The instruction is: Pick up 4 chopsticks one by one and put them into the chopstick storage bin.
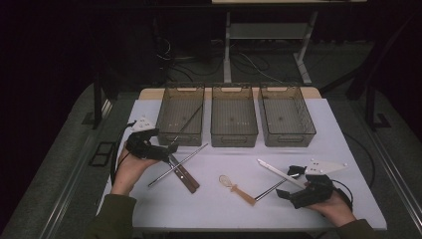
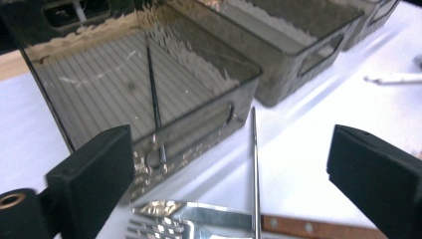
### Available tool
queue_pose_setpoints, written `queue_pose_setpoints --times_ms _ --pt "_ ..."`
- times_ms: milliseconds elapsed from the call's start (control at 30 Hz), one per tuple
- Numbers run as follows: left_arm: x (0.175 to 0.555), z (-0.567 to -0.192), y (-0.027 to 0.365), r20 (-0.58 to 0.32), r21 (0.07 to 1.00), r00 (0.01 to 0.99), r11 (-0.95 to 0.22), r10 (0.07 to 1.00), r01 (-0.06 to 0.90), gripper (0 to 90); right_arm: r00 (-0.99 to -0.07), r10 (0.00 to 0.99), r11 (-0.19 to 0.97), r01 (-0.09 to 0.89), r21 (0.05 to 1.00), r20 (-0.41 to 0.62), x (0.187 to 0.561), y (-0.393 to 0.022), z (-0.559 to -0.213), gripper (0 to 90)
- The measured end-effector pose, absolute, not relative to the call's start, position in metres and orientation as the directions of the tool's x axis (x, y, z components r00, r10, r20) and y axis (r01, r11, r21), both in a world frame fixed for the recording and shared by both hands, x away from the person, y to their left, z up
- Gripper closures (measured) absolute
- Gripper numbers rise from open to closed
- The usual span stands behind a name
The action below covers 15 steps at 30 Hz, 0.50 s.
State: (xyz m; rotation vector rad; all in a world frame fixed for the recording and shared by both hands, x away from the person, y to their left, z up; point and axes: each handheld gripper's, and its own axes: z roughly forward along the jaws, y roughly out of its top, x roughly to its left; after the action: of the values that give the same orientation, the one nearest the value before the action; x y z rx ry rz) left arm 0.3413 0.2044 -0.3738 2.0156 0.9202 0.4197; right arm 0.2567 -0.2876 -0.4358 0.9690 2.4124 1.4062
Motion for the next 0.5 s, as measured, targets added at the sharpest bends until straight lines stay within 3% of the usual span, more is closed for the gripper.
queue_pose_setpoints --times_ms 500 --pt "0.306 -0.404 0.21 -0.042 0.785 0.695 -0.407 0.717 0.468 0.0 -0.77 0.618 0.338 0.441 0.831 0.157 0.256 -0.288 -0.435 0.5"
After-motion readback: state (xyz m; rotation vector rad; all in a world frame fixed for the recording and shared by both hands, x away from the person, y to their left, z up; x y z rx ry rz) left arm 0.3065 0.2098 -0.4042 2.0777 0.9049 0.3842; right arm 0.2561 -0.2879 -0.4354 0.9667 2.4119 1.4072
